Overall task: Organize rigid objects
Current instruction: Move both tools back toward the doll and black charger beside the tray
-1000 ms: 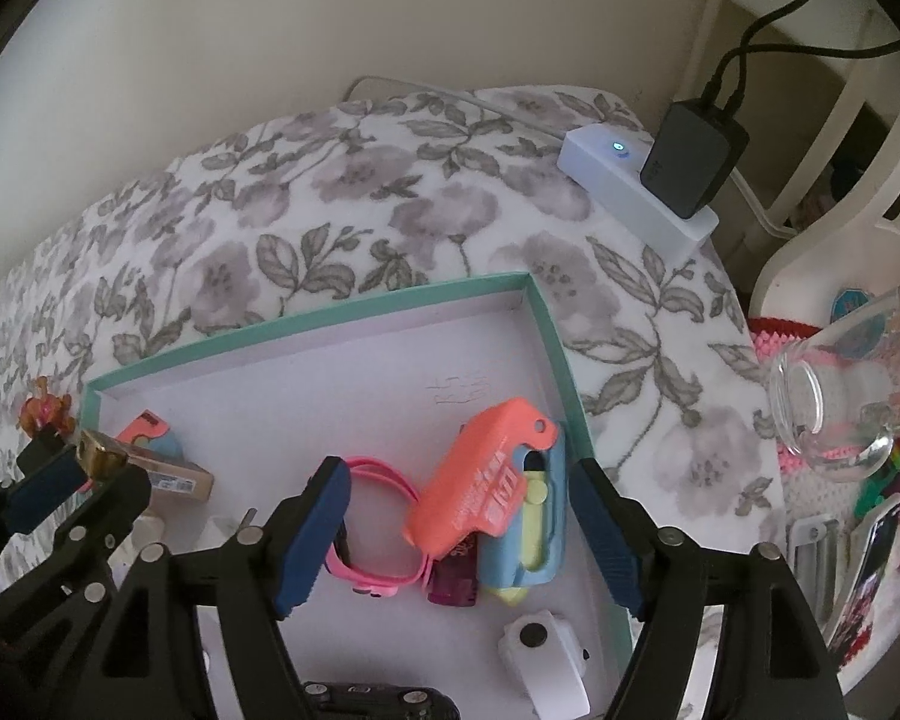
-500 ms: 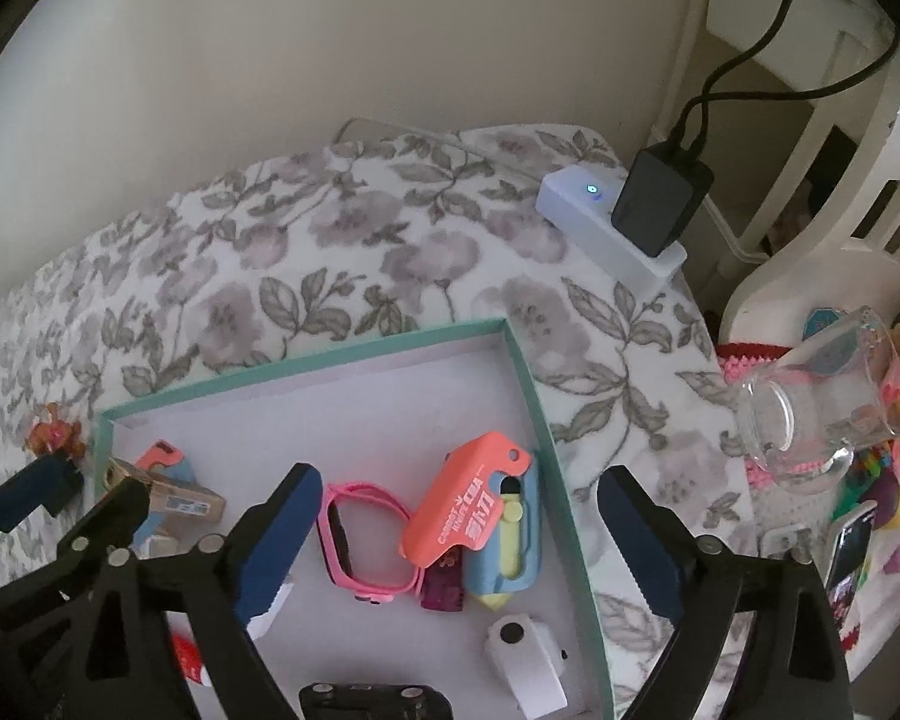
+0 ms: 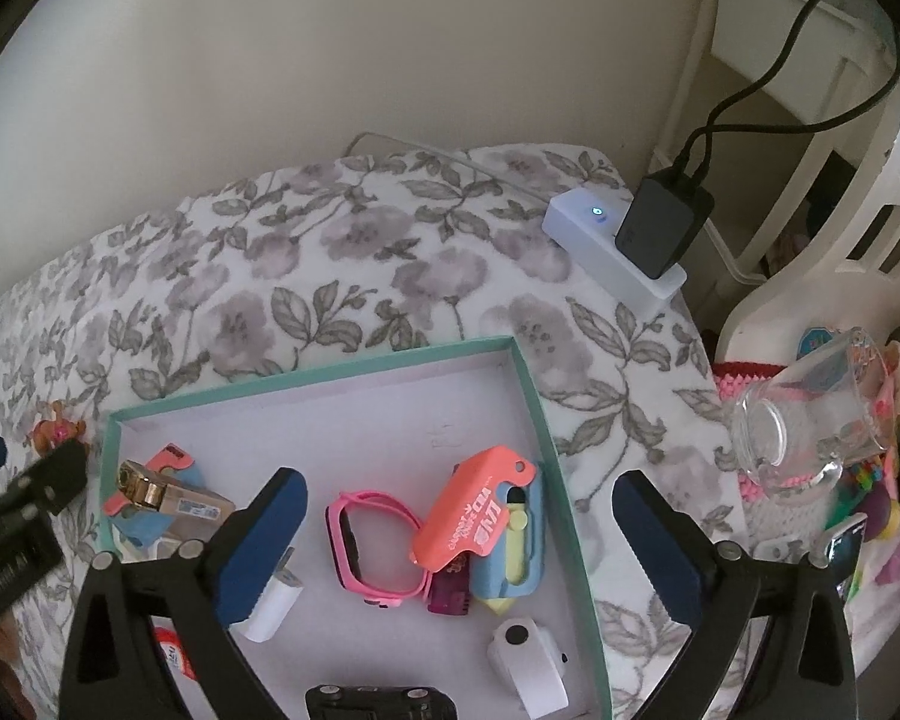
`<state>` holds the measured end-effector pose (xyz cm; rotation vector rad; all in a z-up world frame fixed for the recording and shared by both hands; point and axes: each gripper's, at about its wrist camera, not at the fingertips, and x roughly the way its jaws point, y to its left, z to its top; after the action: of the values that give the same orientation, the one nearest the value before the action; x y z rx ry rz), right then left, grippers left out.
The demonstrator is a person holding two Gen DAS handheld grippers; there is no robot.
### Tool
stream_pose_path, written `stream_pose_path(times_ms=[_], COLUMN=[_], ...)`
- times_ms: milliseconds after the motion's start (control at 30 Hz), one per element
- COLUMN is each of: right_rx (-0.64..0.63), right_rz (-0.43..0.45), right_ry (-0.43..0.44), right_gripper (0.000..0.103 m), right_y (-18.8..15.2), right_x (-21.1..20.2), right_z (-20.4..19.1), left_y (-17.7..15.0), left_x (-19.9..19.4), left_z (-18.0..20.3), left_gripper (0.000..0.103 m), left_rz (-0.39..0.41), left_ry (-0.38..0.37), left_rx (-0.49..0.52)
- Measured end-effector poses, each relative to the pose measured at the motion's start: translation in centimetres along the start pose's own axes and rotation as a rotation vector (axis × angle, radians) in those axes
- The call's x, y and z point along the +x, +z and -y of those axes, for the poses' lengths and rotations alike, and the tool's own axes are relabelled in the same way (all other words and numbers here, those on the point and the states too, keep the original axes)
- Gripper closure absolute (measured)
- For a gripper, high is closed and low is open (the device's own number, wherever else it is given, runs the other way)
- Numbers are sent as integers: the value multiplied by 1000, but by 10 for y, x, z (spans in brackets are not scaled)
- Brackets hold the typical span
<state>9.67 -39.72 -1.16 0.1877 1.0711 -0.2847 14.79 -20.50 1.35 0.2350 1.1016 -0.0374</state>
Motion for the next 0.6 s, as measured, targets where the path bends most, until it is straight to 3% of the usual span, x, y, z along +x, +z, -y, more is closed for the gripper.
stream_pose_path(times_ms=[300, 600], right_rx=[-40, -144], right_rz=[6, 26], right_ry=[27, 58], right_gripper=[0, 0], right_y=[1, -2], right_x=[-5, -15], right_z=[-24, -74], left_y=[2, -1], left_x=[14, 21], left_z=[-54, -122], left_gripper=[15, 15], left_rz=[-33, -55], left_ry=[52, 94], left_rx=[-123, -248])
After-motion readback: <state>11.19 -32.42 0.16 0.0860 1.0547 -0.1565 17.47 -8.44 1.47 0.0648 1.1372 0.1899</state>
